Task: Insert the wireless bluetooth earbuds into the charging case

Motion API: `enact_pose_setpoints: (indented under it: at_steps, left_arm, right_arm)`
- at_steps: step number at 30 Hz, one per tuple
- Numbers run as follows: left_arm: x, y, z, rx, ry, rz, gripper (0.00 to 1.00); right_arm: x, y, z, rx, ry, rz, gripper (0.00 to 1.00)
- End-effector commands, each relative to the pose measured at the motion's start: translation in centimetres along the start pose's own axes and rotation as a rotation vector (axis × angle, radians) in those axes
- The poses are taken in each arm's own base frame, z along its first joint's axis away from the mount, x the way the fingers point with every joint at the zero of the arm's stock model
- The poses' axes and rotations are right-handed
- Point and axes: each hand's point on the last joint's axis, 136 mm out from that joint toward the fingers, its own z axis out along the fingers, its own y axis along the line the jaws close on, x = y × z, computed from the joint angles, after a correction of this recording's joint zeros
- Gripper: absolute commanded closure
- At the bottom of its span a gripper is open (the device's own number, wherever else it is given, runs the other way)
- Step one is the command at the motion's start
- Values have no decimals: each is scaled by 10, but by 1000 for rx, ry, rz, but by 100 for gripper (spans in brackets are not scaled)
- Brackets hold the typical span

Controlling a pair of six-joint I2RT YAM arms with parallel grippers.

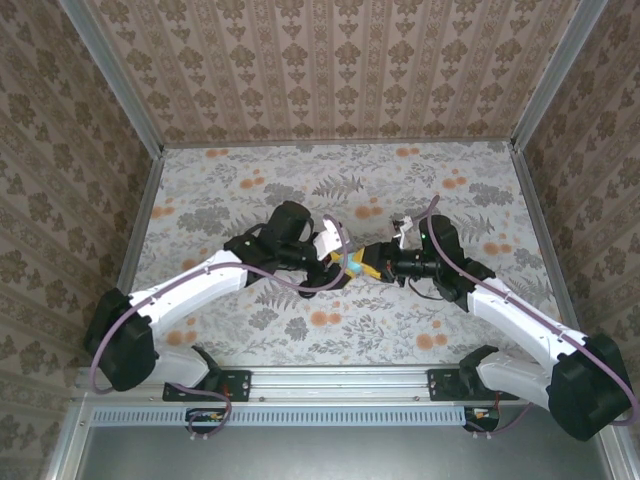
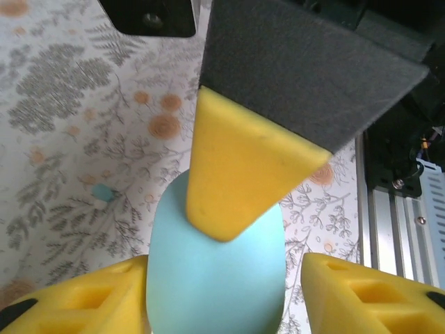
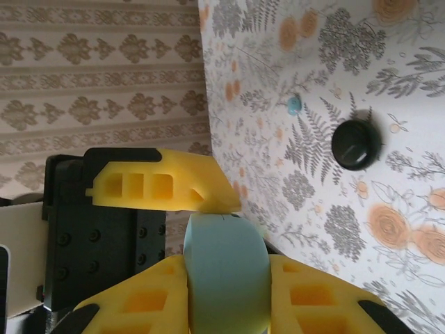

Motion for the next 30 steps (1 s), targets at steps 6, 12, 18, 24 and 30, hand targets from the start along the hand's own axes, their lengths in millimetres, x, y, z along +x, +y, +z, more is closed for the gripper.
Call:
enact_pose_setpoints:
  at_steps: [6,12,18,24,30]
  left_arm:
    - [-36,9,-47,-105,-221,14,33]
    - [-53,2,-94,-170,-410,49,23]
    - [-60,-7,-116,-168,-588,67,20]
    - [-67,-3,-112,-142,-640,62,21]
    - [-72,1,-108,-95,-670,62,24]
  right_arm:
    - [-18,38,-3,-137,-84,51,88]
    - [-25,76,-7,-196,-89,29,89]
    - [-26,102,-4,-239,-73,24,89]
    - [-19,120,6,-272,-33,32,89]
    - [-16,132,7,-293,-23,29,89]
